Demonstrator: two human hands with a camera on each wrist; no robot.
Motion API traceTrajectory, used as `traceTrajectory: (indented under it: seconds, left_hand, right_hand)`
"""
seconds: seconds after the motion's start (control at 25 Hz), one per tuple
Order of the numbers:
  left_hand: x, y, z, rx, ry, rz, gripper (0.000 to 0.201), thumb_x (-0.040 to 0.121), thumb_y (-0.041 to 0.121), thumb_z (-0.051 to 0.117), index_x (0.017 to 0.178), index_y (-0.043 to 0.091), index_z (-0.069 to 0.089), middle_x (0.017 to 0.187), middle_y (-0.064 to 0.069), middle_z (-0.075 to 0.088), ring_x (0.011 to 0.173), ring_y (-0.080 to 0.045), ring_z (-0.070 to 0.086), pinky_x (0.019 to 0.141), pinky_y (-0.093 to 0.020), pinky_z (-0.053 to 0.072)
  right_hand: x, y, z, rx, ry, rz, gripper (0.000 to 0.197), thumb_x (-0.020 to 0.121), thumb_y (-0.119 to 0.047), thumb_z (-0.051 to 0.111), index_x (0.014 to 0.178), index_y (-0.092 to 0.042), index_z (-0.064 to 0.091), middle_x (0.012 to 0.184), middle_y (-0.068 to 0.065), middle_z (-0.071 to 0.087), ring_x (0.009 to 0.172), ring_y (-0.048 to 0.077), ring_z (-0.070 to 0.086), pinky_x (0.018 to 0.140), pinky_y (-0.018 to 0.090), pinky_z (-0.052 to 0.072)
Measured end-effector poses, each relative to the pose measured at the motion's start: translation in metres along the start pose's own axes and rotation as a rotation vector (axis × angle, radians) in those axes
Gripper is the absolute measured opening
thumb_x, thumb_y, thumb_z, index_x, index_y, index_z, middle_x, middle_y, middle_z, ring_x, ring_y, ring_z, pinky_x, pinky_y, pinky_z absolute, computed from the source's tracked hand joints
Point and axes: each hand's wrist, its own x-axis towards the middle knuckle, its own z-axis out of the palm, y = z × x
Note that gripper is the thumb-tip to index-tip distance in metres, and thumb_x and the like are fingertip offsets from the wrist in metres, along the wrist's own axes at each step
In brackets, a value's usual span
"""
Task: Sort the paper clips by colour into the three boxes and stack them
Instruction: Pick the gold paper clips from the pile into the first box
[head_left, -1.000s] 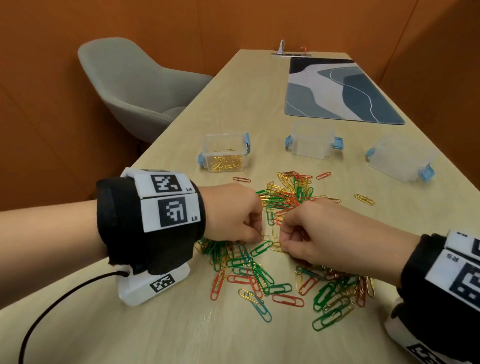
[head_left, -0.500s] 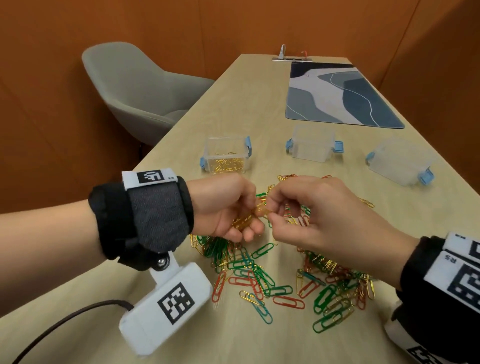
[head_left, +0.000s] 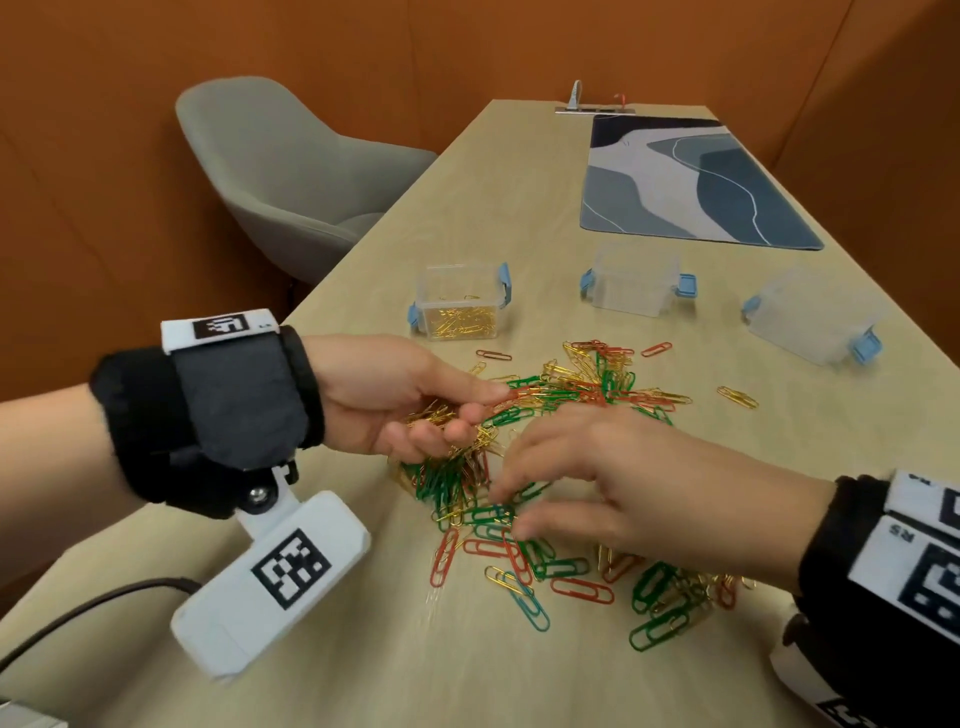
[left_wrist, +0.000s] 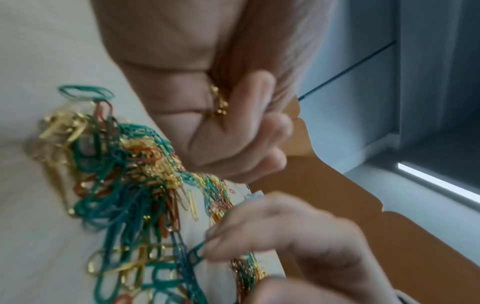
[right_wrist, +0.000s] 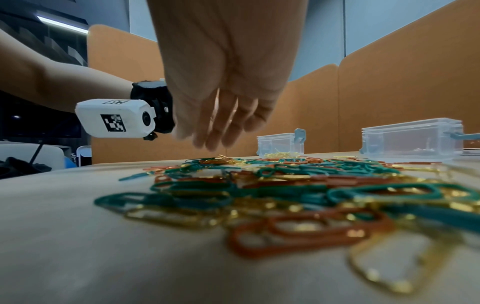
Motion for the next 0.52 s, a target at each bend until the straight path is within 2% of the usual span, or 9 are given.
traceTrajectory:
  seconds: [0.04, 0.12, 0.24, 0.32, 0.4, 0.44, 0.52]
  left_hand:
    - [-0.004, -0.003, -0.002, -0.021, -0.034, 0.005, 0.026, 0.087, 0.027, 0.055, 0.065, 0.013, 0.052, 0.052, 0.003, 0.045, 0.035, -0.002, 0.037, 0.030, -0.009, 0.028]
    - [-0.006, -0.009, -0.005, -0.011, -0.037, 0.025, 0.010, 0.081, 0.019, 0.058, 0.079, 0.009, 0.060, 0.055, 0.003, 0.050, 0.038, -0.002, 0.040, 0.033, -0.009, 0.030]
    - [-0.009, -0.017, -0.011, 0.034, 0.025, 0.031, 0.020, 0.081, 0.014, 0.060, 0.099, 0.007, 0.062, 0.059, 0.001, 0.053, 0.041, -0.003, 0.044, 0.037, -0.011, 0.031]
    - [-0.012, -0.017, -0.011, 0.079, 0.062, 0.011, 0.018, 0.083, 0.022, 0.060, 0.094, 0.008, 0.065, 0.061, 0.002, 0.049, 0.043, -0.004, 0.042, 0.035, -0.011, 0.029]
    - [-0.013, -0.014, -0.010, 0.151, 0.198, -0.007, 0.023, 0.078, 0.035, 0.057, 0.077, 0.012, 0.061, 0.057, 0.005, 0.042, 0.041, -0.004, 0.034, 0.032, -0.012, 0.024]
    - [-0.012, -0.012, -0.009, 0.227, 0.298, 0.011, 0.026, 0.079, 0.039, 0.056, 0.070, 0.014, 0.057, 0.055, 0.005, 0.039, 0.040, -0.004, 0.031, 0.032, -0.013, 0.022]
    - [-0.008, -0.010, -0.012, 0.532, 0.485, 0.027, 0.036, 0.081, 0.048, 0.058, 0.063, 0.017, 0.053, 0.054, 0.005, 0.039, 0.043, -0.007, 0.032, 0.038, -0.017, 0.025]
  right_hand:
    - [0.000, 0.001, 0.001, -0.047, -0.051, 0.037, 0.023, 0.088, -0.040, 0.057, 0.109, -0.032, 0.065, 0.107, -0.016, 0.058, 0.101, 0.000, 0.047, 0.091, 0.019, 0.037]
    - [-0.003, 0.003, 0.000, -0.134, -0.020, 0.139, 0.019, 0.090, -0.034, 0.053, 0.106, -0.030, 0.063, 0.105, -0.015, 0.055, 0.101, 0.003, 0.048, 0.093, 0.025, 0.040]
    - [-0.005, 0.002, -0.003, -0.142, 0.059, 0.199, 0.019, 0.091, -0.036, 0.049, 0.105, -0.033, 0.062, 0.104, -0.018, 0.055, 0.101, 0.002, 0.048, 0.092, 0.025, 0.041]
    - [-0.002, -0.001, -0.001, -0.120, 0.029, 0.125, 0.027, 0.092, -0.041, 0.047, 0.116, -0.037, 0.057, 0.113, -0.020, 0.055, 0.108, 0.000, 0.045, 0.096, 0.024, 0.038]
    - [0.001, -0.002, 0.003, -0.146, -0.062, 0.095, 0.040, 0.092, -0.046, 0.043, 0.131, -0.038, 0.046, 0.128, -0.021, 0.048, 0.118, 0.001, 0.040, 0.103, 0.026, 0.033]
    - [0.002, -0.002, 0.004, -0.171, -0.097, 0.117, 0.043, 0.092, -0.048, 0.042, 0.133, -0.037, 0.042, 0.132, -0.021, 0.044, 0.122, 0.002, 0.038, 0.106, 0.028, 0.032]
    - [0.002, -0.001, 0.003, -0.188, -0.077, 0.159, 0.036, 0.092, -0.046, 0.042, 0.125, -0.035, 0.050, 0.126, -0.019, 0.046, 0.118, 0.003, 0.040, 0.104, 0.028, 0.034]
